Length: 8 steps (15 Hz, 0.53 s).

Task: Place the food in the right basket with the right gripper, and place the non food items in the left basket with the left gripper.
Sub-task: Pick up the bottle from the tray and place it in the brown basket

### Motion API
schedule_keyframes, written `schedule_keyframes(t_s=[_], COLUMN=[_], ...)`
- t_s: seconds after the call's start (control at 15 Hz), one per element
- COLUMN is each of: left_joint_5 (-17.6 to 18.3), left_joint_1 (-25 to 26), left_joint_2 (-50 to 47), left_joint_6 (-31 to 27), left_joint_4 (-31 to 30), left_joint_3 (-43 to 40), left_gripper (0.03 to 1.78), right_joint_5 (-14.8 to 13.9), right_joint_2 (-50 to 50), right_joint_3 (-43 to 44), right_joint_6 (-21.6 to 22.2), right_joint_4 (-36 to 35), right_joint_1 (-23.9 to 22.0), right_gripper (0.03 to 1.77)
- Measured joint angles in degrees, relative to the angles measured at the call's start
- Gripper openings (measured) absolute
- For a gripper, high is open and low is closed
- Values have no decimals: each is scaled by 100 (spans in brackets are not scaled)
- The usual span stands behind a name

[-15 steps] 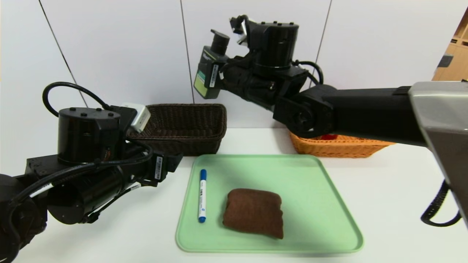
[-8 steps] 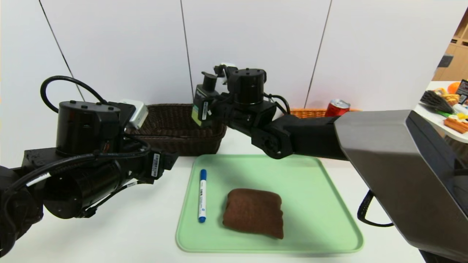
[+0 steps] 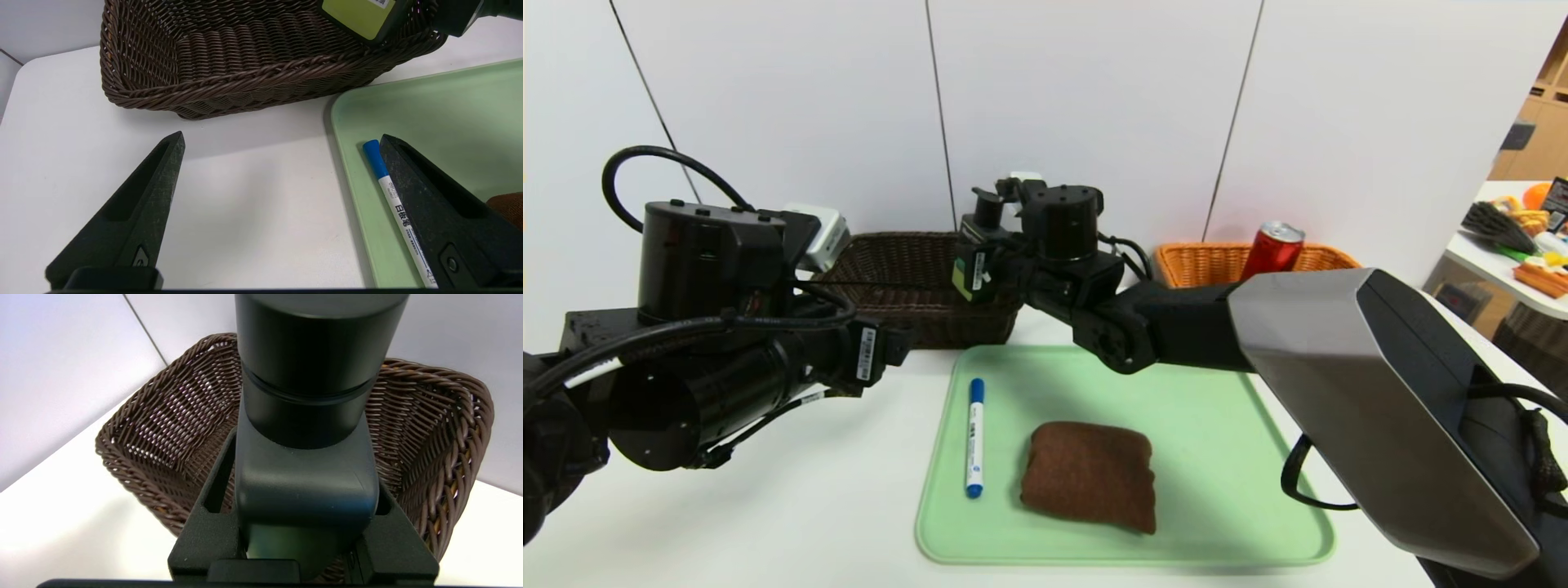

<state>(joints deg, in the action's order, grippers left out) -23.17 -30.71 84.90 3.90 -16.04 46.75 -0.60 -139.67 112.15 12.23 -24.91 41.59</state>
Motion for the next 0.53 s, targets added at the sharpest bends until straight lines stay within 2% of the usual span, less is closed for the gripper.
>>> schedule_keyframes(t_s=[0.2, 0.53], left_joint_5=[-9, -20], left_joint_1=[-5, -5], left_joint_2=[-52, -111], left_joint_6=[12, 20], left_joint_4=[0, -10], left_joint_3=[-73, -199], left_gripper=[169, 169], right_joint_5=[-11, -44], right_joint_2=[-77, -230], right_joint_3=[0, 0], right_joint_6=[0, 0], right_joint_4=[-52, -574], right_joint_1=[5, -1], right_gripper=[62, 62])
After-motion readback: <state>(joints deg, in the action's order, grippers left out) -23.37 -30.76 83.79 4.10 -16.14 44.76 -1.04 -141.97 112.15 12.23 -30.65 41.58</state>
